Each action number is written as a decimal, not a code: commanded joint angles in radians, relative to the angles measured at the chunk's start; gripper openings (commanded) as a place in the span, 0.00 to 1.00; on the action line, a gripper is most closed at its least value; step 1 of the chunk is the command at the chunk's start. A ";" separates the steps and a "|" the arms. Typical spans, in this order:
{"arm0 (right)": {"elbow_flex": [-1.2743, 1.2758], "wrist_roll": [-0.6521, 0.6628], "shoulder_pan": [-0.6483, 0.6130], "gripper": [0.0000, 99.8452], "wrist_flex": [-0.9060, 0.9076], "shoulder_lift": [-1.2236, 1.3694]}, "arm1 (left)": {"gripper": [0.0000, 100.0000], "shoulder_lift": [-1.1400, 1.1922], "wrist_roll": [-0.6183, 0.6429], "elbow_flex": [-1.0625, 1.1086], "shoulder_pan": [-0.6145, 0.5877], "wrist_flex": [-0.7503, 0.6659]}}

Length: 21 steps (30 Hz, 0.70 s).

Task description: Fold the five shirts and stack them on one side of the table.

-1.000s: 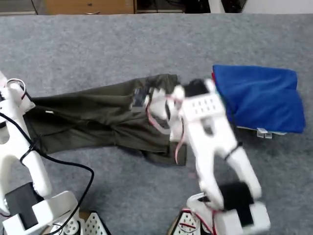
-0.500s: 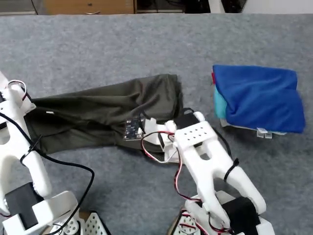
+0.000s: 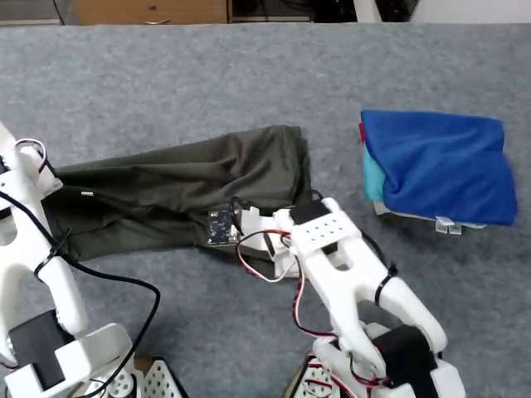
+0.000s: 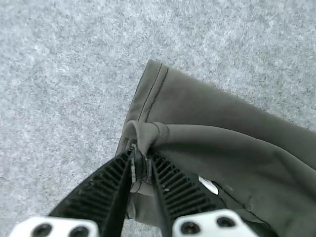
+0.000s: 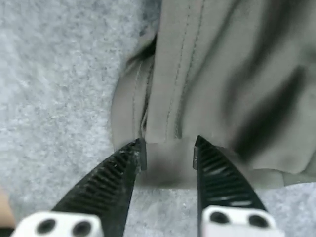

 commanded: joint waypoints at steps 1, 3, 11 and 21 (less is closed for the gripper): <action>-0.002 0.009 -0.018 0.17 -0.037 0.012 | 0.02 -0.033 0.005 -0.023 0.000 0.008; -0.004 0.009 -0.019 0.17 -0.032 0.012 | 0.02 -0.033 0.003 -0.025 -0.002 0.008; 0.004 0.012 -0.027 0.17 0.037 0.008 | 0.02 -0.033 0.003 -0.026 -0.002 0.008; -0.010 0.028 -0.028 0.17 0.015 0.008 | 0.02 -0.033 0.002 -0.020 -0.002 0.009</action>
